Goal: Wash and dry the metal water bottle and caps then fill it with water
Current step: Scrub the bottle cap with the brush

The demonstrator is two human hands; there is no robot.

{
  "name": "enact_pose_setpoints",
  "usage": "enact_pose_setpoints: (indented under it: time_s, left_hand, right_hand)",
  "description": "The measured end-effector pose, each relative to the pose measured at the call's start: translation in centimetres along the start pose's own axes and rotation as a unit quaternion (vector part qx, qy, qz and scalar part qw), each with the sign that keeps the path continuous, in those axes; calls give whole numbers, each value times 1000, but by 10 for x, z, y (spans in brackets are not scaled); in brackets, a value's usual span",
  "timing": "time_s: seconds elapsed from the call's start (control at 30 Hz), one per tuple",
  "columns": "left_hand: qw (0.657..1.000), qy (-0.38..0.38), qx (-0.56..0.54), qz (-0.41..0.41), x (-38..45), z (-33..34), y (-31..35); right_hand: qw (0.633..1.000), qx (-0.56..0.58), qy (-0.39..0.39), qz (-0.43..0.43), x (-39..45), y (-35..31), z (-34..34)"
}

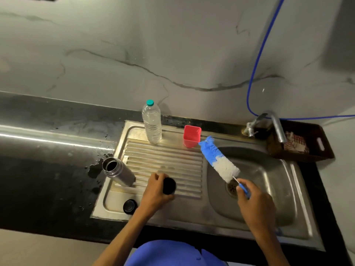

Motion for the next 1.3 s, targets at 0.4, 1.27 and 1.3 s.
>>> enact_pose_setpoints:
  time_s: [0.4, 1.27, 1.3]
  left_hand:
    - [999, 16, 2, 28, -14, 14, -57]
    - [999, 48, -7, 18, -26, 18, -81]
    - [999, 49, 0, 10, -26, 18, -79]
  right_hand:
    - [878, -399, -29, -264, 127, -101, -30]
    - [746, -537, -68, -386, 176, -188, -29]
    - [749, -533, -76, -386, 176, -187, -29]
Point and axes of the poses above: each hand's wrist, its own x-axis towards the middle knuckle, its own z-axis out of the palm, y = z × x, the point moved 1 cm from there along x, towards the middle knuckle
